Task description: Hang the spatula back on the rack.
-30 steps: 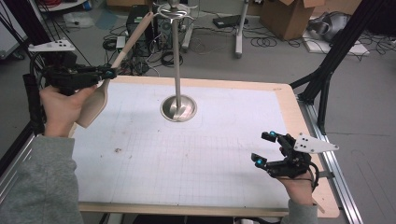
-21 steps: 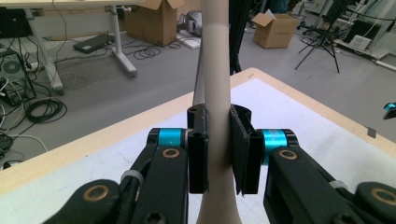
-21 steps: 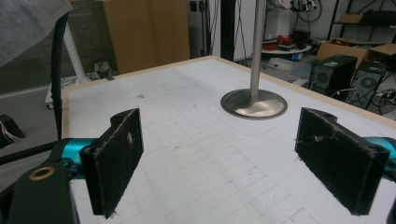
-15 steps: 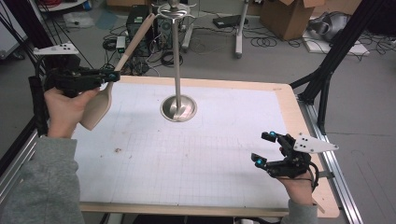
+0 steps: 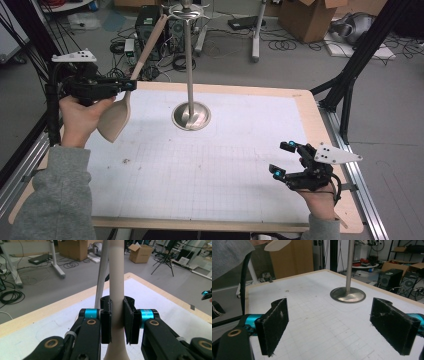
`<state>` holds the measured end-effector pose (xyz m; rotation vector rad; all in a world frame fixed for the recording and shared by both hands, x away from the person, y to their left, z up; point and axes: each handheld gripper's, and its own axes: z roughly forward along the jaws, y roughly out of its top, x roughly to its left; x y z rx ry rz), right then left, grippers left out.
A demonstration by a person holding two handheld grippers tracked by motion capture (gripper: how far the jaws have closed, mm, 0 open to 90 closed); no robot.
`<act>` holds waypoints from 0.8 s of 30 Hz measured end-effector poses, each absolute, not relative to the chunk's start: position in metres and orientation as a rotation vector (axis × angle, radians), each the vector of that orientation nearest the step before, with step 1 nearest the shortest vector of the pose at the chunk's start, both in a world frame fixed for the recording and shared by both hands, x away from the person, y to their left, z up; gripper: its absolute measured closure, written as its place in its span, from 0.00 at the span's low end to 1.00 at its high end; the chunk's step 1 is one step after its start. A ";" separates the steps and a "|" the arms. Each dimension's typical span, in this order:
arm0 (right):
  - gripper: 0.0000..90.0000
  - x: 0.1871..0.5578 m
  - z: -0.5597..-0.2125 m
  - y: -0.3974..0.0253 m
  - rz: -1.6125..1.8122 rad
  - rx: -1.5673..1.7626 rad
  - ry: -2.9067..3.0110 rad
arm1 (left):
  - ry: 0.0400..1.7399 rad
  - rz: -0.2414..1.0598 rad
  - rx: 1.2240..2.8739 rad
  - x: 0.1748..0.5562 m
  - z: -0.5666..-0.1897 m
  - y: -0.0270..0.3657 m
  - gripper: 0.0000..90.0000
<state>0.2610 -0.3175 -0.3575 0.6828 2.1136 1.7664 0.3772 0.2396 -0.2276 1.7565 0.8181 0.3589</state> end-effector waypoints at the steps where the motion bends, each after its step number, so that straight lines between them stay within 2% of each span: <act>1: 0.16 0.261 -0.358 -0.317 1.766 0.683 2.114 | 0.817 0.359 1.765 0.378 -0.228 0.238 0.87; 24: 0.16 0.261 -0.358 -0.319 1.767 0.673 2.111 | 0.822 0.367 1.820 0.398 -0.248 0.213 0.87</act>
